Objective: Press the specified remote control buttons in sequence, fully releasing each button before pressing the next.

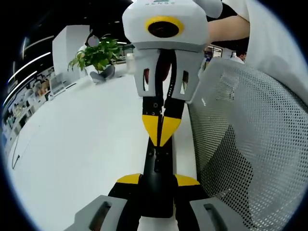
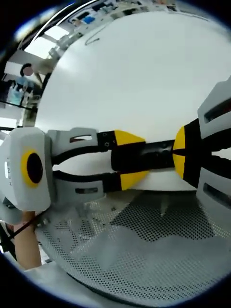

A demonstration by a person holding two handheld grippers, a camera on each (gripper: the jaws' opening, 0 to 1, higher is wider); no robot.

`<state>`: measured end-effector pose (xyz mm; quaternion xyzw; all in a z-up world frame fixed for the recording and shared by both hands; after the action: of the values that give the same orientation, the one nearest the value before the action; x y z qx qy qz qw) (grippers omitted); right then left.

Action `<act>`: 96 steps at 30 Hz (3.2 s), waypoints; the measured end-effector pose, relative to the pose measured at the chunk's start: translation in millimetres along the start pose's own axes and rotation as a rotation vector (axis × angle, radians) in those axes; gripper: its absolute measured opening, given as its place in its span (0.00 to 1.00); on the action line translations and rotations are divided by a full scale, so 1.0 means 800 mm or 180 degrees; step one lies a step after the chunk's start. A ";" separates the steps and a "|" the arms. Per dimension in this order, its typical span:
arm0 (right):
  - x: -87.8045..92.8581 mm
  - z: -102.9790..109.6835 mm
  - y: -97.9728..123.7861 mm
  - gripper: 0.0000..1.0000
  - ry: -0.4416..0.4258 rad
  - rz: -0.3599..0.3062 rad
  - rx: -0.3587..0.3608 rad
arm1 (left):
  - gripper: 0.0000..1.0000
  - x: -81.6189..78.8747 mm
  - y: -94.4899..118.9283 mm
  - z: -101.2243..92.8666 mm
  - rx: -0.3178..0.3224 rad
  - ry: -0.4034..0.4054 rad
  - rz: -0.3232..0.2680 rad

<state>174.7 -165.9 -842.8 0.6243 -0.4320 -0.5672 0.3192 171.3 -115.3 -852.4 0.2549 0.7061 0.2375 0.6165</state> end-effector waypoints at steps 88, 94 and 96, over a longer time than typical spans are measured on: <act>-0.019 0.002 -0.008 0.00 -0.0026 -0.0197 0.0215 | 0.24 0.000 0.000 0.000 0.0030 -0.0024 0.0015; -0.010 -0.013 -0.007 0.00 -0.0276 -0.0121 0.0084 | 0.24 0.001 0.000 0.000 0.0033 -0.0030 0.0004; -0.009 -0.015 -0.007 0.00 -0.0265 -0.0114 0.0036 | 0.24 0.000 0.000 0.000 0.0033 -0.0032 0.0008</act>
<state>187.4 -157.9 -842.8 0.6096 -0.4369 -0.5958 0.2873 171.2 -114.9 -852.3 0.2601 0.7039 0.2334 0.6184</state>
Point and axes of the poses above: the point that each gripper's makers call its tool centre point, and the gripper's own axes: y roughly backward along the fingers, z roughly to its left, x roughly out of its underside, the point moved 2 cm from there along y, roughly backward along the fingers, and after that the axes turned 10 degrees about x, right-handed, at the moved point
